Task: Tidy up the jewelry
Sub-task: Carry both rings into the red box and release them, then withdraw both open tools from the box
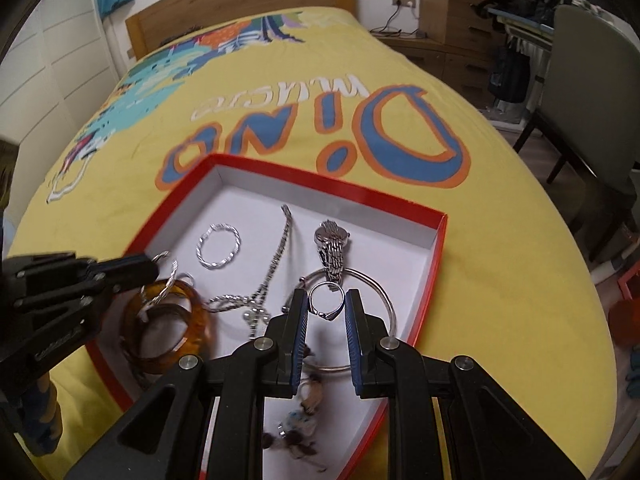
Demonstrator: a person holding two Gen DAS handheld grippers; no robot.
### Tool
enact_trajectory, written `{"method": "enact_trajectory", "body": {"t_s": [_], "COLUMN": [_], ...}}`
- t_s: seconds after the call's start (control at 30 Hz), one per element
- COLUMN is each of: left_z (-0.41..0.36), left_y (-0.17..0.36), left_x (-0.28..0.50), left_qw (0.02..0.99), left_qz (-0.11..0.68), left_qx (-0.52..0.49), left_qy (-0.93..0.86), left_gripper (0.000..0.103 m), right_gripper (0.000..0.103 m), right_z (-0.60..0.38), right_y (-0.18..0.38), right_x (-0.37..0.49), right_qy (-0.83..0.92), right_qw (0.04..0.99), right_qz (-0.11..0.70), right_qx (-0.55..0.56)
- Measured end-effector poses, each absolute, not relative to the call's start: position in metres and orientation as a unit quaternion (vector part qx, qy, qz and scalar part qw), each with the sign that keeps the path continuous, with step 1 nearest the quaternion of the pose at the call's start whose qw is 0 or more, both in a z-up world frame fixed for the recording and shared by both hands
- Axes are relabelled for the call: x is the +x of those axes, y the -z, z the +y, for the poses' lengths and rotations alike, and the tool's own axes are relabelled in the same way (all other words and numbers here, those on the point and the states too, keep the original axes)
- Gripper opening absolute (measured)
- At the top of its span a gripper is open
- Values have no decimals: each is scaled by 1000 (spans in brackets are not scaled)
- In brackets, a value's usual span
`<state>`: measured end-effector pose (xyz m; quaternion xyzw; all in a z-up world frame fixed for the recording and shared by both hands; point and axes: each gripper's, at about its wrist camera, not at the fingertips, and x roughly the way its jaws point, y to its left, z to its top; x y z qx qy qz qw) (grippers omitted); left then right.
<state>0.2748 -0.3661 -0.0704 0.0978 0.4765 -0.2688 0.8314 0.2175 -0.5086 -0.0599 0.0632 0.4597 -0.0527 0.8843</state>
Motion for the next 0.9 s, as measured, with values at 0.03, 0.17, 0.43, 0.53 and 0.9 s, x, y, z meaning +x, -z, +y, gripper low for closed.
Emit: {"method": "enact_trajectory", "body": {"t_s": [0.03, 0.17, 0.43, 0.53, 0.9], "left_z": [-369, -371, -360, -349, -265], "left_y": [73, 77, 70, 56, -10], "left_x": [277, 283, 281, 272, 198], "left_qw": [832, 834, 836, 841, 874], "left_qz": [476, 477, 473, 464, 422], "left_qx": [103, 109, 97, 90, 92], "left_qy": [266, 256, 261, 263, 222], "left_gripper": [4, 4, 7, 15, 37], "right_gripper": [19, 19, 30, 32, 49], "right_z": [-508, -506, -502, -502, -458], "right_y": [62, 72, 70, 59, -3], "right_x": [218, 220, 218, 209, 159], "right_qy": [51, 45, 50, 58, 41], "right_qw": [883, 880, 879, 883, 901], "right_qz": [462, 471, 473, 463, 425], "right_qx": [60, 48, 41, 47, 76]}}
